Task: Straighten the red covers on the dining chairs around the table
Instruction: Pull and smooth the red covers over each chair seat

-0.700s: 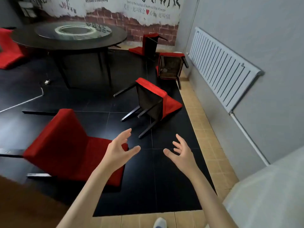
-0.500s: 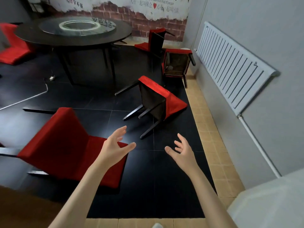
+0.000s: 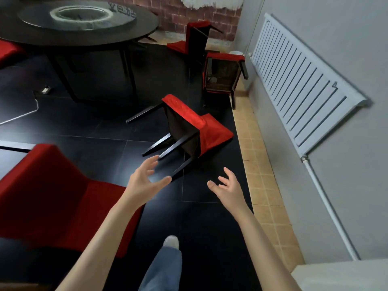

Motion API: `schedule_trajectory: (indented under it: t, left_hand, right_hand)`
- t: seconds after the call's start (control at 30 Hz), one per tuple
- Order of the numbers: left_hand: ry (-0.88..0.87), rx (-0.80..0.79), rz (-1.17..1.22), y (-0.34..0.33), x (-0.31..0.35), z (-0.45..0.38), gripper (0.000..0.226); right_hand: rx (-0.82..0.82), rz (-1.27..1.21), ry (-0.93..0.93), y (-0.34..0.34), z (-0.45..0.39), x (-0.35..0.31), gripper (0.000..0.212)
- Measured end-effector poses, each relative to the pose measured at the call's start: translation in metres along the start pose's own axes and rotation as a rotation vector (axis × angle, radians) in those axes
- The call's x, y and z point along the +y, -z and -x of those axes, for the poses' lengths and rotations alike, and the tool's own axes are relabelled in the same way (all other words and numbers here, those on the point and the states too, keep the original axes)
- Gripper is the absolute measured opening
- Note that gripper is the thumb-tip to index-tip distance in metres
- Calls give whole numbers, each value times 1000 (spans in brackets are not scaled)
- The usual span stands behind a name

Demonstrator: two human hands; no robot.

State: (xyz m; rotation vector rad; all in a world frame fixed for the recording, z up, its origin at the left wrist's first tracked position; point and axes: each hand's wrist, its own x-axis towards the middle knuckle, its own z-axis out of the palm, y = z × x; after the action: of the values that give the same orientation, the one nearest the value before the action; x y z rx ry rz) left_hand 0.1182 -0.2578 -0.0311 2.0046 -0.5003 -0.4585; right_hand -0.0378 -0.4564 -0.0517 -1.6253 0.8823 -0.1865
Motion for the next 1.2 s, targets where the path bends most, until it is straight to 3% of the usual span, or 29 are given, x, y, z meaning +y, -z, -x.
schedule_trajectory:
  t: [0.47, 0.67, 0.9, 1.2]
  left_hand:
    - [-73, -274, 1, -146, 79, -263, 77]
    - [-78, -354, -35, -213, 109, -346, 81]
    - [6, -309, -56, -302, 126, -440, 85]
    - [262, -118, 11, -394, 138, -530, 84]
  right_hand:
    - [227, -12, -166, 110, -206, -30, 86]
    - [245, -6, -214, 164, -289, -36, 86]
    - [150, 49, -230, 246, -411, -31, 93]
    - [-64, 203, -238, 324, -572, -33, 94]
